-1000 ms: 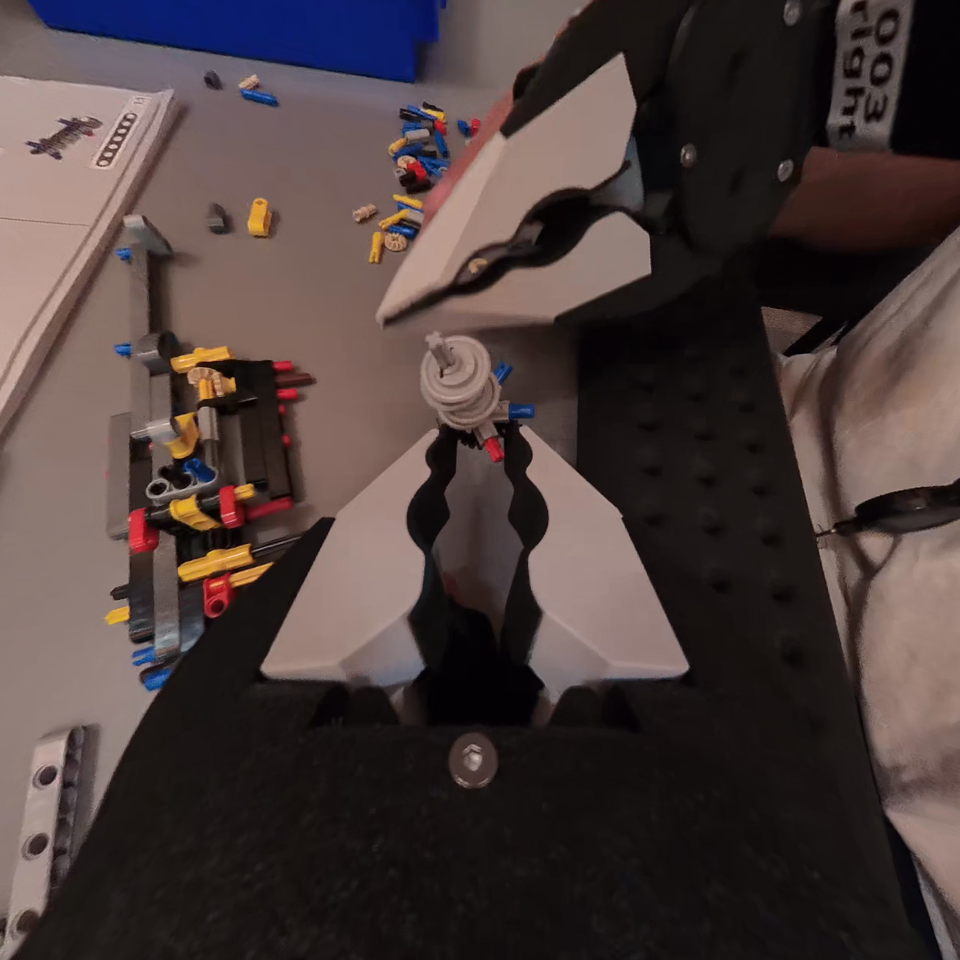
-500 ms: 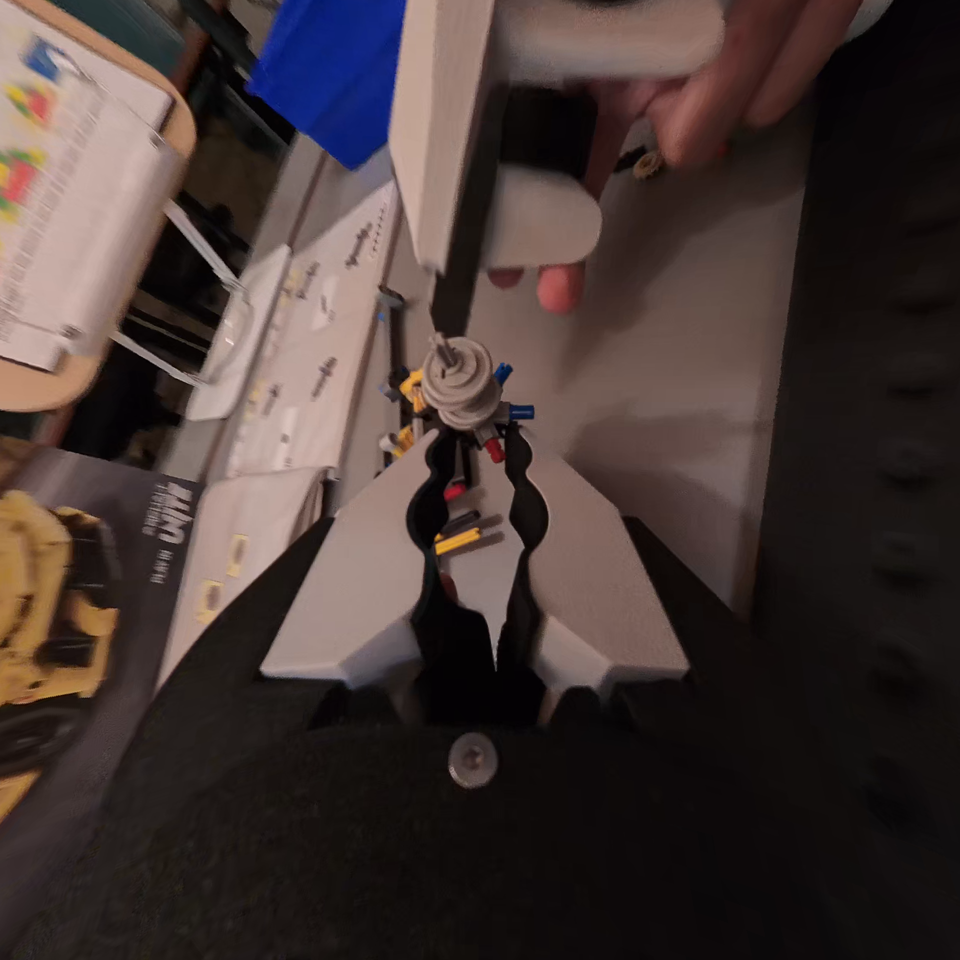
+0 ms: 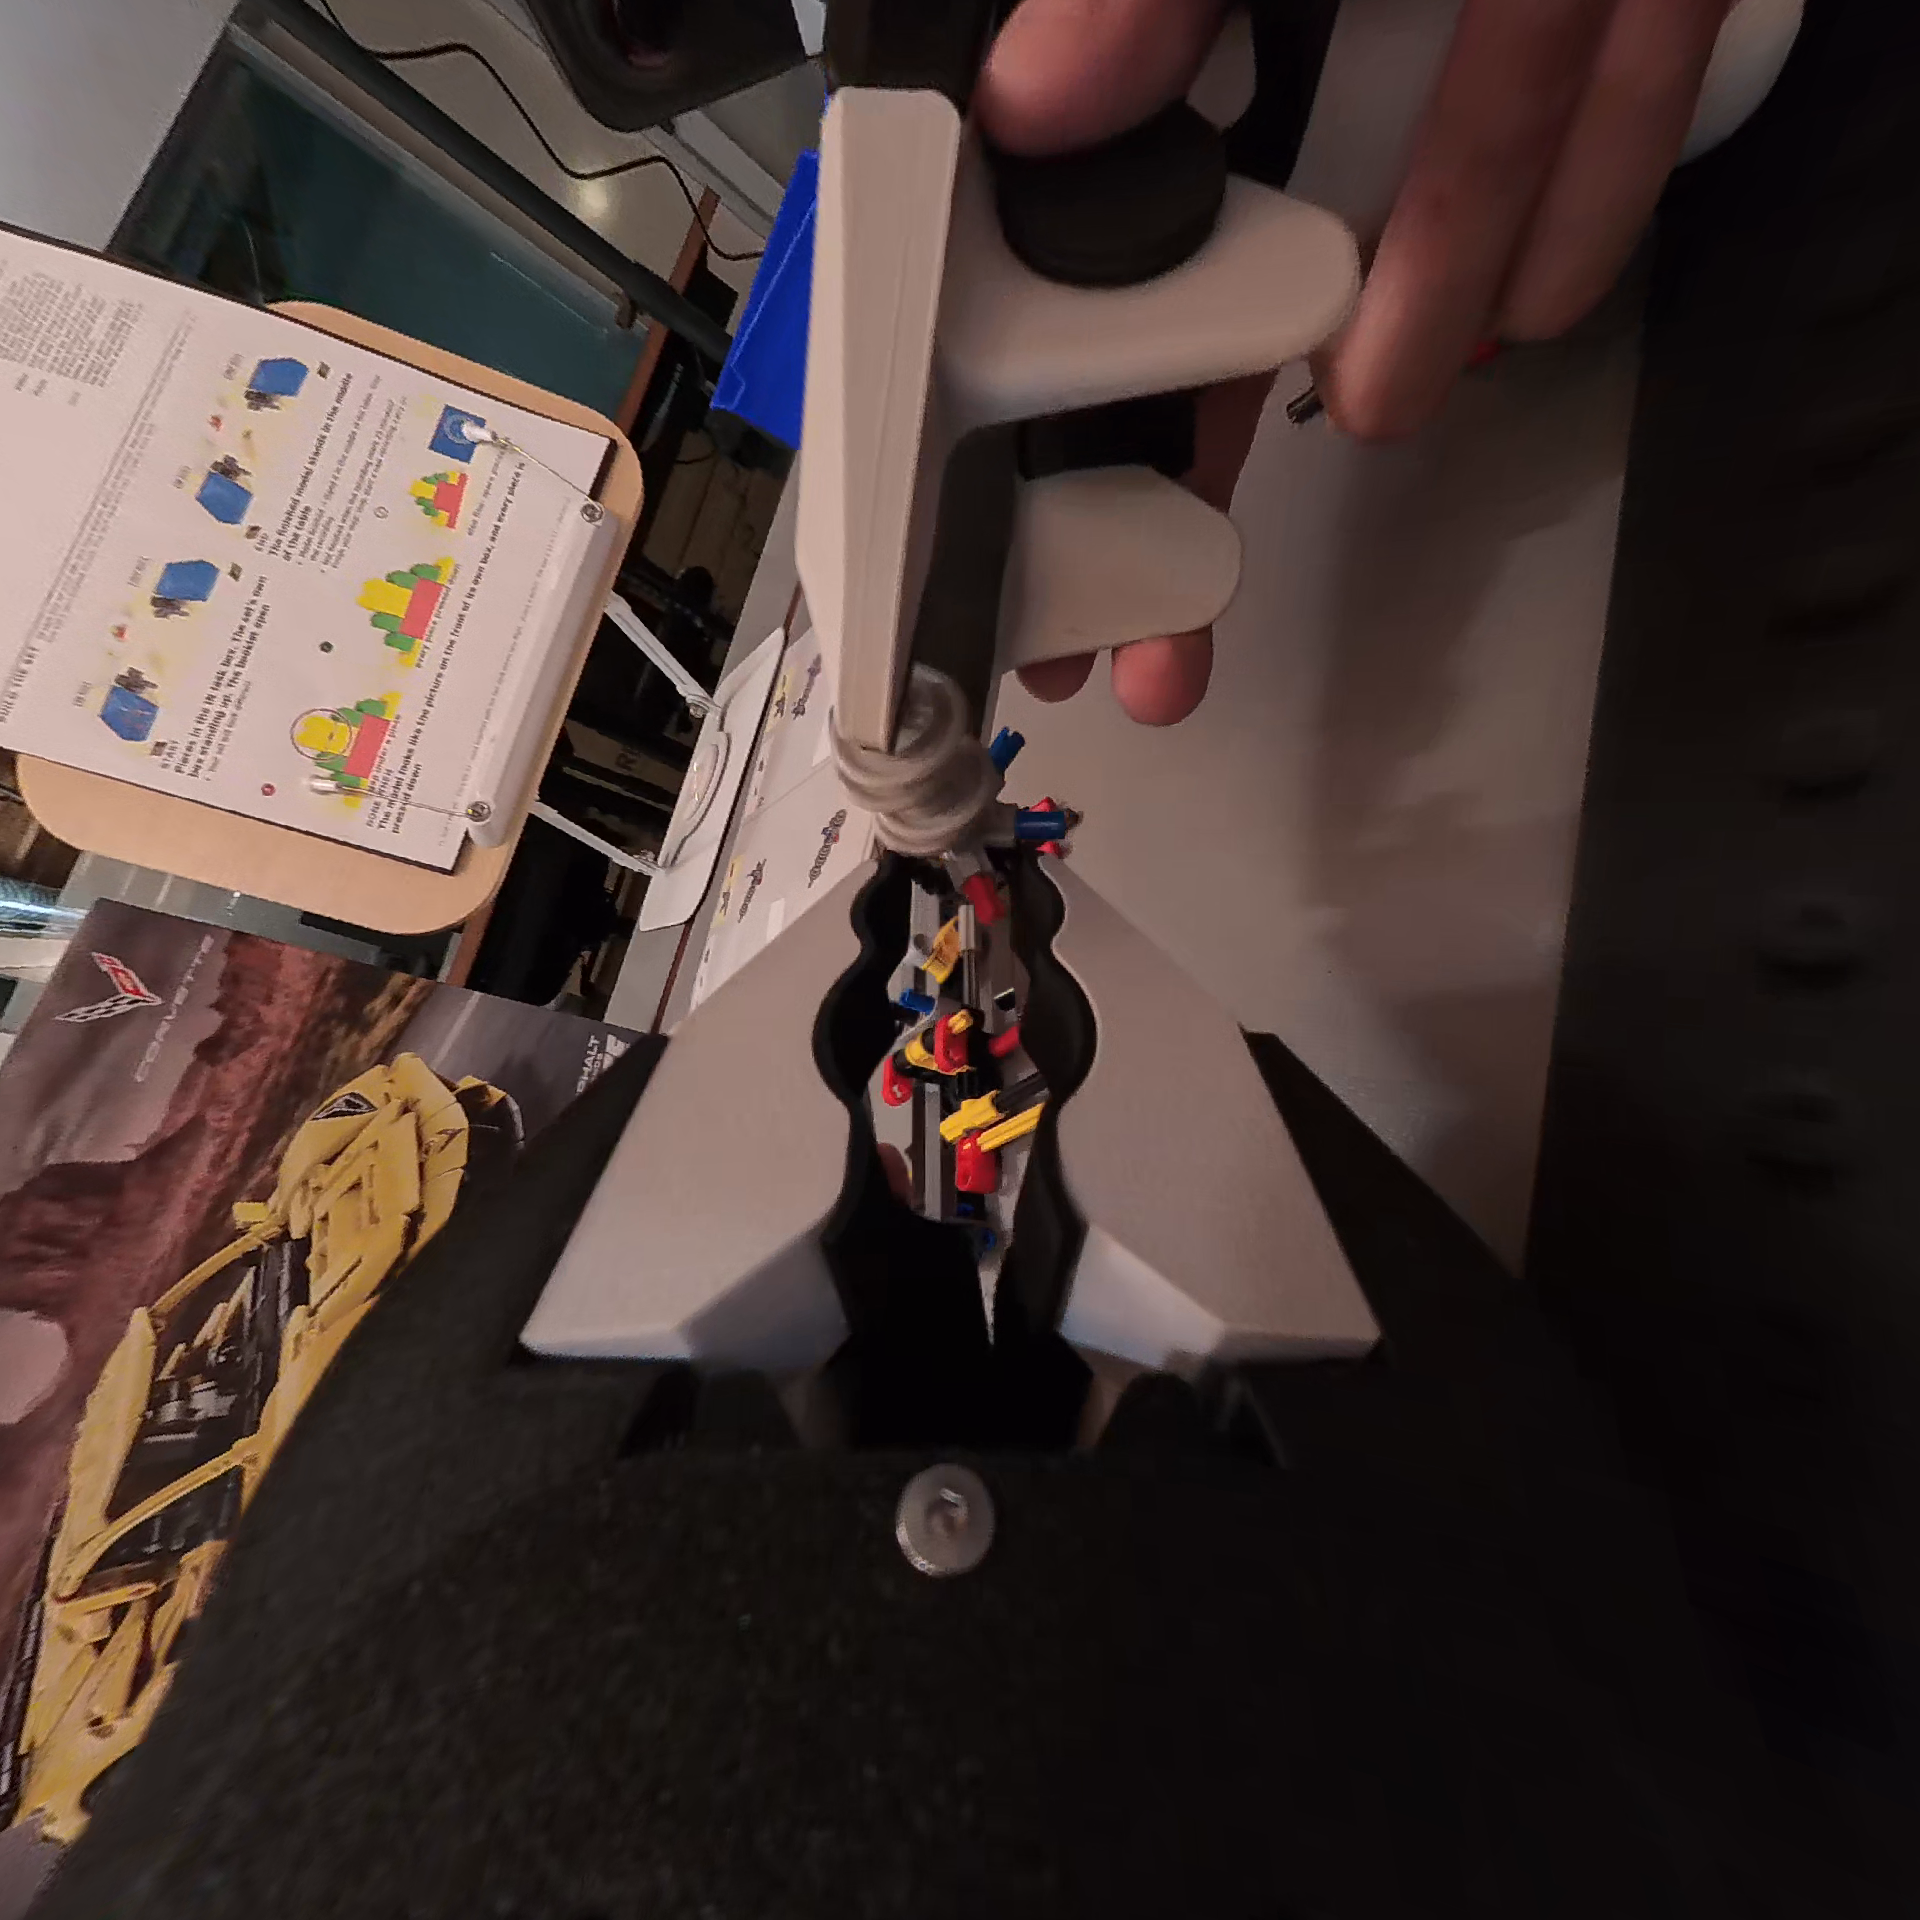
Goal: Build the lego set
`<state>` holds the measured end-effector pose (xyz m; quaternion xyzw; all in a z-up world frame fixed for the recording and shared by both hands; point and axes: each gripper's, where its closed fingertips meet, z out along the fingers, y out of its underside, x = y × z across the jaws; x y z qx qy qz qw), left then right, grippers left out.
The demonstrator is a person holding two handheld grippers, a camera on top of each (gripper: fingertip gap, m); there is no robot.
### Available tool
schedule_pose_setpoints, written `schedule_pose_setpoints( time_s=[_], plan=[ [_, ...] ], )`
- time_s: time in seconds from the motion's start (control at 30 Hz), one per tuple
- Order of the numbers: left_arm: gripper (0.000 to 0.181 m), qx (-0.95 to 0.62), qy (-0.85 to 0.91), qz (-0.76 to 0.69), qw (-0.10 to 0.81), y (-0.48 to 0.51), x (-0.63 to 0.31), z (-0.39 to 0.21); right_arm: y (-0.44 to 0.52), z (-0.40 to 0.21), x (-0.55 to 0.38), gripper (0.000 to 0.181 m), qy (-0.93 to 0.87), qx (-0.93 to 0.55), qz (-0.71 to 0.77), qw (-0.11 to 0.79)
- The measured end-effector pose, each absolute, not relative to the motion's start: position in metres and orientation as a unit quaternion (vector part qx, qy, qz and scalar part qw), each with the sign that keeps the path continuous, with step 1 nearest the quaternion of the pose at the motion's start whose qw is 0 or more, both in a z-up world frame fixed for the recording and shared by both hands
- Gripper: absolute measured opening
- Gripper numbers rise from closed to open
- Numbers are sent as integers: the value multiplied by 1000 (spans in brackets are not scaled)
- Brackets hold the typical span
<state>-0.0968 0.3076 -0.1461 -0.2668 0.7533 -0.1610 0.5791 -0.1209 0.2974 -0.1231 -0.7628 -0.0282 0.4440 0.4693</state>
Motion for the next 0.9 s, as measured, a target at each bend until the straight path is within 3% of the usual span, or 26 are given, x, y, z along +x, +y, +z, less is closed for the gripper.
schedule_pose_setpoints(
  time_s=[0.13, 0.2, 0.27, 0.33, 0.47, 0.63, 0.9],
  plan=[
    [17, -288, 749, -192, 565, 308, -95, -148, 299, -124, -119, 60, -50, -775, 399, 488],
    [32, -336, 749, -236, 521, 312, -96, -153, 301, -122, -114, 60, -75, -778, 346, 518],
    [47, -392, 735, -335, 440, 309, -100, -153, 300, -115, -109, 60, -114, -772, 284, 557],
    [48, -426, 698, -442, 369, 306, -105, -138, 299, -118, -105, 60, -144, -776, 228, 570],
    [61, -426, 672, -545, 263, 288, -113, -128, 294, -111, -114, 59, -153, -759, 259, 578],
    [56, -382, 664, -603, 223, 265, -122, -111, 283, -96, -132, 60, -203, -713, 279, 611],
    [56, -374, 662, -599, 250, 266, -124, -107, 282, -90, -130, 60, -226, -680, 249, 651]
  ],
)
